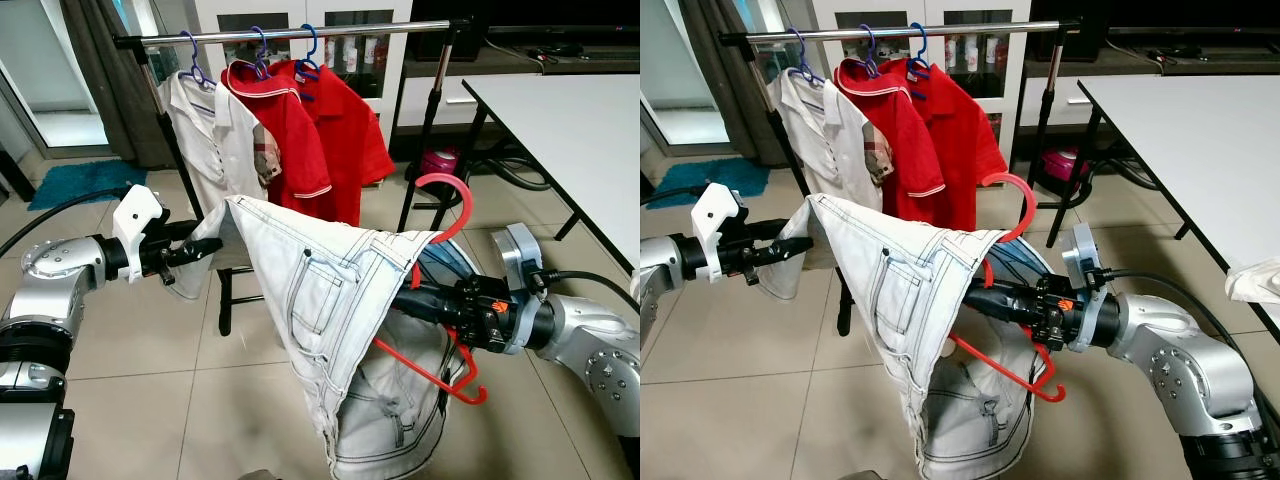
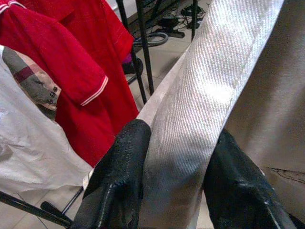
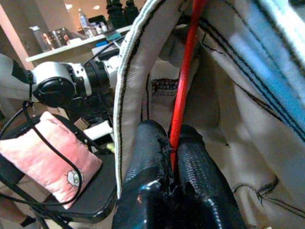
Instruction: Hang hanger
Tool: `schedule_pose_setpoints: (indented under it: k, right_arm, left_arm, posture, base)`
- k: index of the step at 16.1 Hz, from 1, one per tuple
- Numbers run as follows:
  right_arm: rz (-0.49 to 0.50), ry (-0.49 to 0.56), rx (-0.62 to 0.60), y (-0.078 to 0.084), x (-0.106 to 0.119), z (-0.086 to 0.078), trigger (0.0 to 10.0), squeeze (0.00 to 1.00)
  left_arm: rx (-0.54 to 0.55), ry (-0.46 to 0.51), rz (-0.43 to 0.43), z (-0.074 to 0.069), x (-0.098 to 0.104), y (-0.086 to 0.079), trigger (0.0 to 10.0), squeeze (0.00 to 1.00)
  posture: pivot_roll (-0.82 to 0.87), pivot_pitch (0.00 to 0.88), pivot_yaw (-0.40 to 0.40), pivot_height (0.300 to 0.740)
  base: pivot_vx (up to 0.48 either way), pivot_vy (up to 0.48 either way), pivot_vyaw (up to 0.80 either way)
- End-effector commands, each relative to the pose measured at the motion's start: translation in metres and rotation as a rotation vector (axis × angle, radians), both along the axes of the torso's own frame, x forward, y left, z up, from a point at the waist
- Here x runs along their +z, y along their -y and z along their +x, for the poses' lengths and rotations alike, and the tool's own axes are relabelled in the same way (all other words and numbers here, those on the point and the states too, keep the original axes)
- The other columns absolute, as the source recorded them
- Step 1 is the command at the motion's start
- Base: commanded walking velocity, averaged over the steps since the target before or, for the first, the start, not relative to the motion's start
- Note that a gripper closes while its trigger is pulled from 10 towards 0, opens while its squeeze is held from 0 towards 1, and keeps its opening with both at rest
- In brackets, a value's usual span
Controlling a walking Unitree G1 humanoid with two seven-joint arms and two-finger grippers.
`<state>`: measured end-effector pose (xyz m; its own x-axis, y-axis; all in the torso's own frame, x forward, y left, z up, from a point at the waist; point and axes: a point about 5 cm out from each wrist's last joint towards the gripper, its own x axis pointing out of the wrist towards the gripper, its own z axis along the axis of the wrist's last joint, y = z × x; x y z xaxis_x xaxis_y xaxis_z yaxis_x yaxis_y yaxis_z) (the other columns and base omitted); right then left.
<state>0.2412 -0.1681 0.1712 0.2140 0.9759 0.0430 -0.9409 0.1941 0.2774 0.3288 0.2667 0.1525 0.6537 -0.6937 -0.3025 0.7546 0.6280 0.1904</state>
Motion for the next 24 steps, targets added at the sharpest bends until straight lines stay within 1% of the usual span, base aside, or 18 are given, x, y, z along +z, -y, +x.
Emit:
schedule_pose_setpoints:
  k: [1,3,4,5,7,8,9,10,11,12,13,14,20,22,24]
  right_arm:
    - [0.040,0.061,0.012,-0.001,0.014,0.000,10.0,0.00]
    - [0.041,0.058,0.012,-0.001,0.013,-0.001,10.0,0.00]
    - [0.042,0.057,0.009,-0.001,0.013,-0.001,10.0,0.00]
    - [0.046,0.058,0.001,-0.001,0.012,-0.002,10.0,0.00]
    - [0.054,0.057,-0.014,0.001,0.012,-0.002,10.0,0.00]
    - [0.062,0.056,-0.020,0.003,0.012,-0.003,10.0,0.00]
    - [0.065,0.055,-0.023,0.003,0.012,-0.004,10.0,0.00]
    - [0.068,0.055,-0.026,0.004,0.012,-0.004,10.0,0.00]
    - [0.070,0.055,-0.028,0.004,0.012,-0.005,10.0,0.00]
    - [0.071,0.055,-0.029,0.004,0.013,-0.005,10.0,0.00]
    - [0.075,0.056,-0.032,0.004,0.013,-0.005,10.0,0.00]
    - [0.077,0.056,-0.034,0.004,0.013,-0.005,10.0,0.00]
    - [0.092,0.061,-0.042,0.004,0.015,-0.003,10.0,0.00]
    - [0.096,0.063,-0.050,0.006,0.016,-0.003,10.0,0.00]
    - [0.096,0.064,-0.057,0.008,0.016,-0.003,10.0,0.00]
  left_arm:
    - [0.014,0.031,0.005,0.003,0.009,-0.003,0.0,0.00]
    - [0.047,0.048,-0.011,0.006,0.011,-0.005,0.0,0.00]
    - [0.061,0.054,-0.034,0.007,0.013,-0.006,0.0,0.00]
    - [0.103,0.071,-0.090,0.010,0.019,-0.009,0.0,0.00]
    - [0.182,0.111,-0.168,0.013,0.028,-0.017,0.0,0.00]
    - [0.278,0.152,-0.223,0.016,0.034,-0.026,0.0,0.00]
    - [0.344,0.166,-0.248,0.017,0.037,-0.032,0.0,0.00]
    - [0.444,0.174,-0.290,0.018,0.039,-0.042,0.0,0.00]
    - [0.504,0.172,-0.307,0.018,0.038,-0.048,0.0,0.00]
    - [0.541,0.166,-0.307,0.017,0.037,-0.052,0.0,0.00]
    - [0.603,0.152,-0.291,0.016,0.033,-0.058,0.0,0.00]
    - [0.627,0.144,-0.280,0.016,0.031,-0.060,0.0,0.00]
    - [0.678,0.117,-0.222,0.015,0.024,-0.063,0.0,0.00]
    - [0.742,0.127,-0.219,0.012,0.026,-0.073,0.0,0.00]
    - [0.729,0.124,-0.219,0.011,0.028,-0.075,0.0,0.00]
  posture:
    - [-0.07,0.000,0.078,0.740]
    - [-0.07,0.000,0.080,0.740]
    - [-0.07,0.000,0.082,0.740]
    - [-0.07,0.000,0.084,0.740]
    - [-0.07,0.000,0.087,0.740]
    - [-0.07,0.000,0.088,0.740]
    - [-0.07,0.000,0.088,0.740]
    - [-0.07,0.000,0.089,0.740]
    - [-0.07,0.000,0.090,0.740]
    - [-0.07,0.000,0.091,0.740]
    - [-0.07,0.000,0.090,0.740]
    - [-0.07,0.000,0.090,0.740]
    - [-0.06,0.000,0.089,0.740]
    - [-0.06,0.000,0.092,0.740]
    - [-0.06,0.000,0.093,0.740]
  base:
    - [0.000,0.000,0.00]
    - [0.000,0.000,0.00]
    - [0.000,0.000,0.00]
    - [0.000,0.000,0.00]
    - [0.000,0.000,0.00]
    - [0.000,0.000,0.00]
    - [0.000,0.000,0.00]
    - [0.000,0.000,0.00]
    - [0.000,0.000,0.00]
    - [0.000,0.000,0.00]
    - [0.000,0.000,0.00]
    - [0.000,0.000,0.00]
    - [0.000,0.000,0.00]
    - [0.000,0.000,0.00]
    - [0.000,0.000,0.00]
